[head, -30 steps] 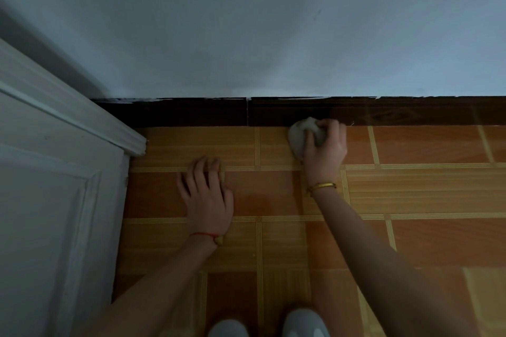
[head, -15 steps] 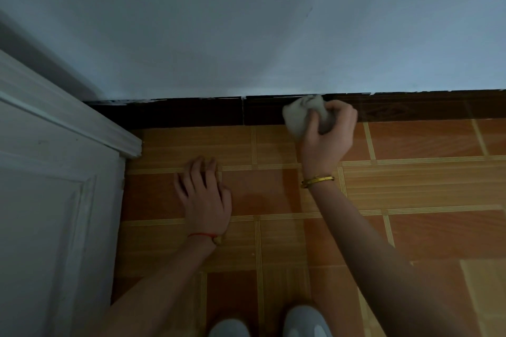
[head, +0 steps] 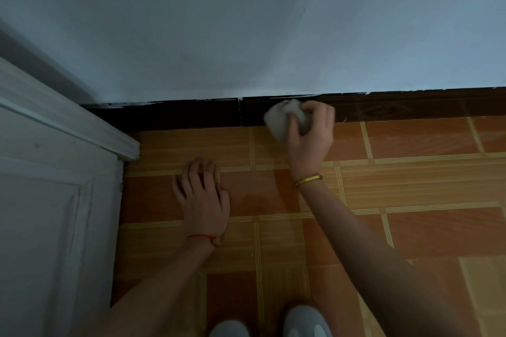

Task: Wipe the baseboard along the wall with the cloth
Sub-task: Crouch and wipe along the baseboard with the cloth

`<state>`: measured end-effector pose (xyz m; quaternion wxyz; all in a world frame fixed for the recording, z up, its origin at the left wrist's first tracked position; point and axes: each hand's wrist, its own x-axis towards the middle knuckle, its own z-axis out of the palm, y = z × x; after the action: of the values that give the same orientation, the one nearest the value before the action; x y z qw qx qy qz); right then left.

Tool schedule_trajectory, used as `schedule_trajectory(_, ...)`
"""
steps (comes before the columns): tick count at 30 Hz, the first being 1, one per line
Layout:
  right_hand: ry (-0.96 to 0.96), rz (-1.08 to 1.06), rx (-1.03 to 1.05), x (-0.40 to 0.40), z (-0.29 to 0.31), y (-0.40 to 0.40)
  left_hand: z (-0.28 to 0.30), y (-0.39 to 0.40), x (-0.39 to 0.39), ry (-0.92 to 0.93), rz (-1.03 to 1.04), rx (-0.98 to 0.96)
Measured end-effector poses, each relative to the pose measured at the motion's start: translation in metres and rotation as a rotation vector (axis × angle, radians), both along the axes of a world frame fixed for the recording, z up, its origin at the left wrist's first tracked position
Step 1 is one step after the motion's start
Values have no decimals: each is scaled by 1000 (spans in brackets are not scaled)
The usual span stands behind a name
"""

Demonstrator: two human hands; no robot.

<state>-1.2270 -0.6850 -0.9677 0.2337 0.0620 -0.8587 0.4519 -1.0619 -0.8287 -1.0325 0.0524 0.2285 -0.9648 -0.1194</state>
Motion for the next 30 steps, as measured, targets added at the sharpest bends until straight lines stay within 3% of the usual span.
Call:
schedule_trajectory(3, -43, -218, -109, -7, 2, 23, 0, 0, 0, -4, 1, -3)
schedule_trajectory(5, -55, -224, -123, -9, 2, 25, 1, 1, -1, -2, 7, -1)
schedule_trajectory(8, -29, -104, -83, -1, 0, 3, 1, 2, -1, -6, 13, -5)
schedule_trajectory(12, -44, 245, 51, 23, -2, -58, 1, 0, -1, -1, 7, -27)
schedule_trajectory(14, -53, 272, 45, 26, -2, -72, 0, 1, -1, 9, 10, -32)
schedule_trajectory(18, 15, 154, -7, 16, 2, -44, 0, 1, -2, 9, 9, -16)
schedule_trajectory(23, 4, -204, -157, -3, 1, 4, 1, 1, -1, -23, 14, -7)
schedule_trajectory(26, -2, -191, -177, -2, 1, -2, 0, 0, -1, -30, 15, 5)
schedule_trajectory(30, -43, 24, -42, 9, -9, -24, 0, 1, -1, -15, 14, -2)
